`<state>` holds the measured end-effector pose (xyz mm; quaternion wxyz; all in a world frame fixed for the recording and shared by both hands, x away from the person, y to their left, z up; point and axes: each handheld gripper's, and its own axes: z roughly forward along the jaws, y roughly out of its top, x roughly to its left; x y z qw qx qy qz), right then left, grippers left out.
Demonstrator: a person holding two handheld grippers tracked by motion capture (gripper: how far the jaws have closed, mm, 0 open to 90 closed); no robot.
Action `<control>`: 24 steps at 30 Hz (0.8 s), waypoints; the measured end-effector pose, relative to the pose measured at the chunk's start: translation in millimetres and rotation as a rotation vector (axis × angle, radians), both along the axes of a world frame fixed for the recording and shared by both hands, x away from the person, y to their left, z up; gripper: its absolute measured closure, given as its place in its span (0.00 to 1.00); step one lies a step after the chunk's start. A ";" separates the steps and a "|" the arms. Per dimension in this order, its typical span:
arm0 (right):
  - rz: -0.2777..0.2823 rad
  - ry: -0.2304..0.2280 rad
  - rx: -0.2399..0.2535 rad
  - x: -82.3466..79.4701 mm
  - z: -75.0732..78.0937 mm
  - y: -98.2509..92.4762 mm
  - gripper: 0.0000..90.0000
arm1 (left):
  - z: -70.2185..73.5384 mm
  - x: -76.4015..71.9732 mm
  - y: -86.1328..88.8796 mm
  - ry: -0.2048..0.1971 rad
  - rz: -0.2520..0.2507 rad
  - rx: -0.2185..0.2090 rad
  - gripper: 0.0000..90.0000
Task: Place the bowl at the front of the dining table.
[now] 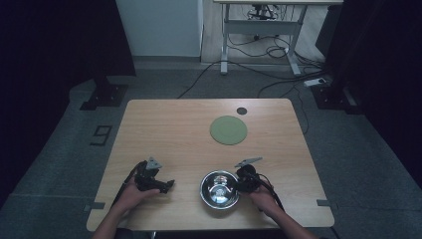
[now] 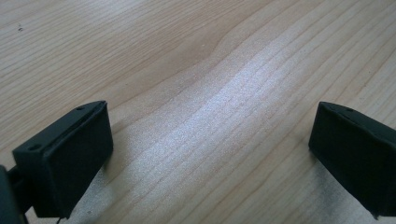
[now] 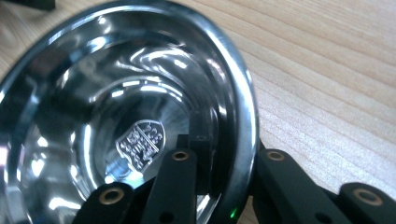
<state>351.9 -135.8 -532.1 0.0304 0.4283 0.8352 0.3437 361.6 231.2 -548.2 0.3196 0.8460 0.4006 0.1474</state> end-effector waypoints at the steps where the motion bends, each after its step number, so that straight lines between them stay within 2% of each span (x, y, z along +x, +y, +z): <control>1: -0.007 0.015 0.021 1.4 -0.4 -1.8 0.93 | 0.0 0.0 0.0 0.000 0.000 0.000 0.00; 6: -0.028 0.058 0.098 3.7 1.6 -7.3 0.96 | -0.1 0.0 -0.1 -0.001 0.000 -0.001 0.00; 12: -0.034 0.073 0.113 4.5 1.5 -9.5 0.97 | -0.1 0.0 -0.1 -0.001 0.000 -0.001 0.00; 24: -0.043 0.059 0.135 4.3 5.4 -13.3 0.96 | 0.0 0.0 0.0 0.000 0.000 0.000 0.00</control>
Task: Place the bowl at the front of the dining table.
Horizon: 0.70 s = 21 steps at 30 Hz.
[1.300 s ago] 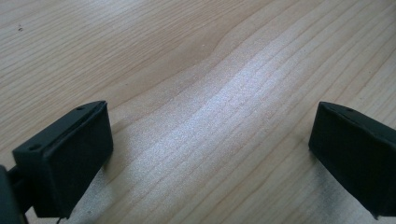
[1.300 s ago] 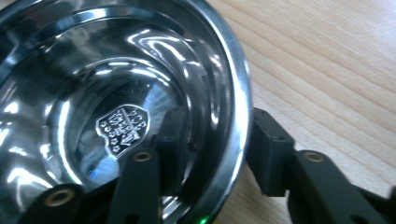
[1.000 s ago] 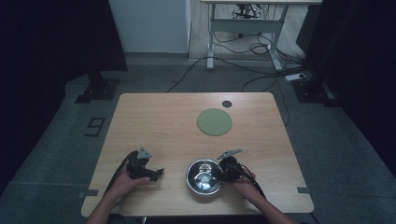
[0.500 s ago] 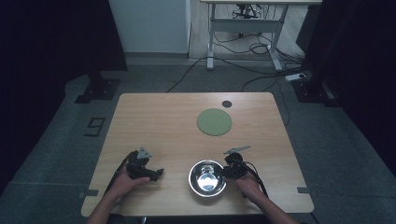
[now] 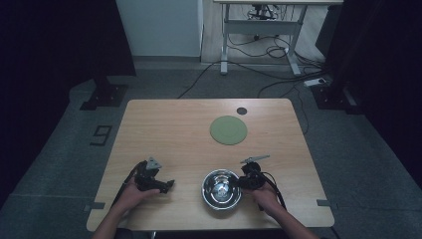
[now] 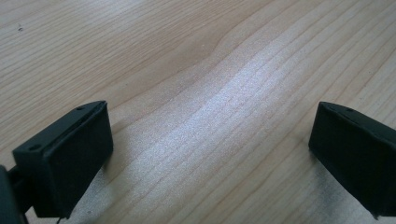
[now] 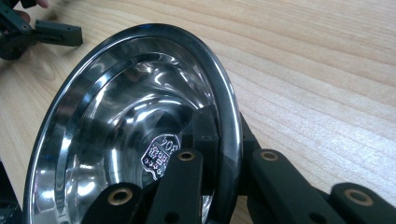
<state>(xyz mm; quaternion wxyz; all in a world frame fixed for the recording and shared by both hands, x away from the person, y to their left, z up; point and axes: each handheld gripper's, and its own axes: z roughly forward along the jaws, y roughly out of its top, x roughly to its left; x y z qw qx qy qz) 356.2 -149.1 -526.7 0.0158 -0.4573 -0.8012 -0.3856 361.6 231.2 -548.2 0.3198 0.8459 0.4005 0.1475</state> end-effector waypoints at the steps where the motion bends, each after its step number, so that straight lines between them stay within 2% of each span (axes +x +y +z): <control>1: -0.004 -0.001 0.003 0.0 0.5 -0.4 0.96 | 0.0 0.0 0.0 0.000 0.000 0.000 0.00; 9: -0.033 -0.029 0.031 0.8 4.7 -5.6 0.95 | 0.0 0.0 0.0 0.000 0.000 0.000 0.00; 21: -0.058 -0.047 0.059 1.0 8.9 -10.1 0.95 | 0.0 -0.1 0.0 0.000 0.001 0.000 0.00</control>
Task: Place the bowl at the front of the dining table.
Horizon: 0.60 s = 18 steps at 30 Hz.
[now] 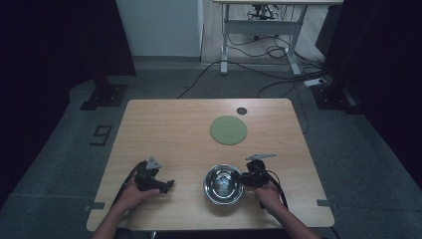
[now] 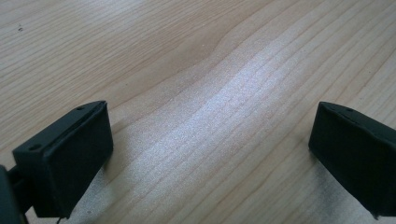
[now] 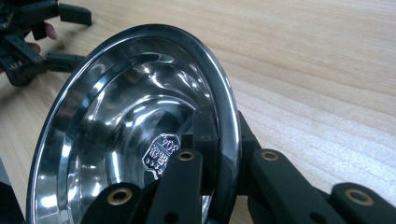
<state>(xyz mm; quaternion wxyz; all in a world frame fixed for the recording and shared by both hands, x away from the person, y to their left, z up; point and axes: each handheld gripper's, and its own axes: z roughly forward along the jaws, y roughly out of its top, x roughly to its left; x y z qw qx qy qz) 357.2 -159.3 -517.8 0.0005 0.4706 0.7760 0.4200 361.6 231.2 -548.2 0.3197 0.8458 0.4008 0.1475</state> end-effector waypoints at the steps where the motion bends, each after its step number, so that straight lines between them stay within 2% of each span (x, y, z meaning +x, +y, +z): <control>1: -0.003 0.000 0.003 -0.1 0.6 -0.5 0.95 | 0.0 0.0 0.0 0.000 0.000 0.000 0.00; 18: -0.044 -0.032 0.060 3.2 15.0 -12.8 0.95 | -0.1 0.0 0.0 -0.001 0.000 -0.001 0.00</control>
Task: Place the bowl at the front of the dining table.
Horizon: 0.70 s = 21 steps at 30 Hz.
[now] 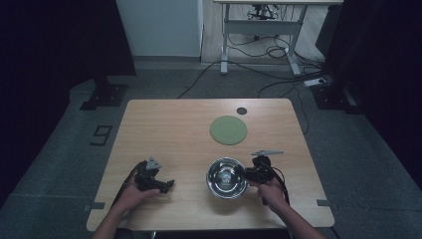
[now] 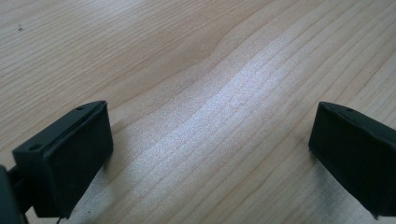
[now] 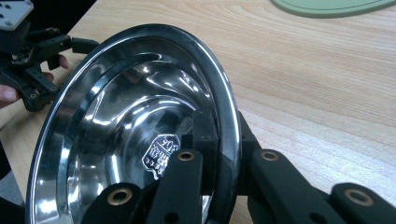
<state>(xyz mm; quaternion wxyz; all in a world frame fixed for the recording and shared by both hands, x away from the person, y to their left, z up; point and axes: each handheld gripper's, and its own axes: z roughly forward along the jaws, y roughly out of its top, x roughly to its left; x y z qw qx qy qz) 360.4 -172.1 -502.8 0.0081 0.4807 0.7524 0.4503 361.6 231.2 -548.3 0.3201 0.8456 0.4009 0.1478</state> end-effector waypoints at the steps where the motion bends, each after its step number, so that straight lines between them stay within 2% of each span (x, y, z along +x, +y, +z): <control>1: -0.004 0.001 0.002 0.5 0.4 -1.1 0.95 | 0.0 0.0 0.0 0.000 0.000 0.000 0.00; 7: -0.021 0.002 0.006 3.8 5.0 -5.2 0.96 | 0.0 -0.1 -0.1 0.000 0.001 0.000 0.00; 14: -0.020 -0.024 0.008 11.2 17.0 1.2 0.96 | 0.1 -0.2 0.0 0.001 0.001 0.000 0.00; 21: -0.032 -0.025 0.010 16.6 17.9 0.6 0.96 | 0.1 -0.2 0.0 0.000 0.001 0.000 0.00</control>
